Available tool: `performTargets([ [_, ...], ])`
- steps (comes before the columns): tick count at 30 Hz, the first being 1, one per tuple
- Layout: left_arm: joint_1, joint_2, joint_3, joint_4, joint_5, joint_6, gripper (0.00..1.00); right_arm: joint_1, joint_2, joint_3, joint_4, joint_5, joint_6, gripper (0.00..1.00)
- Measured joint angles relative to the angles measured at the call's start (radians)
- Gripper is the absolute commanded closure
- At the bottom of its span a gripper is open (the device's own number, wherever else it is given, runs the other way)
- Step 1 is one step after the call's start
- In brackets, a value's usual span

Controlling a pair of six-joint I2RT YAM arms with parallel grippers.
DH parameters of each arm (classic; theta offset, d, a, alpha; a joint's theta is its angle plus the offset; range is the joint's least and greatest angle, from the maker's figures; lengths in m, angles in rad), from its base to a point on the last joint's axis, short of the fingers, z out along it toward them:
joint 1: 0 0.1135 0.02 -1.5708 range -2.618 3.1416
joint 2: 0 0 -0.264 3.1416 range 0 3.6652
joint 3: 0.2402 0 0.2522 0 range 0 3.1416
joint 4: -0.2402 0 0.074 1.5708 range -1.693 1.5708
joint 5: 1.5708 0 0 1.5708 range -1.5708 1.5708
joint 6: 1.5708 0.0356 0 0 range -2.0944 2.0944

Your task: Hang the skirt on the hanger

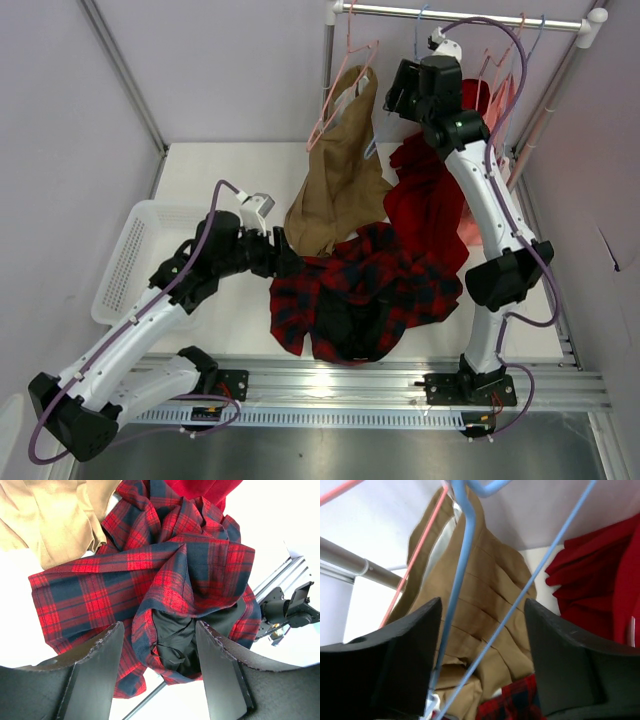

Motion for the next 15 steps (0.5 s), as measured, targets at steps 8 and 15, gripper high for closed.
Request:
performTargets([
  [8,0.000,-0.001,0.000,0.000,0.001,-0.001,0.36,-0.003,-0.104,-0.108,0.011,0.029,-0.042,0.44],
  [15,0.000,-0.001,0.000,0.001,0.001,-0.001,0.36,-0.015,-0.122,-0.109,0.017,0.041,-0.077,0.51],
])
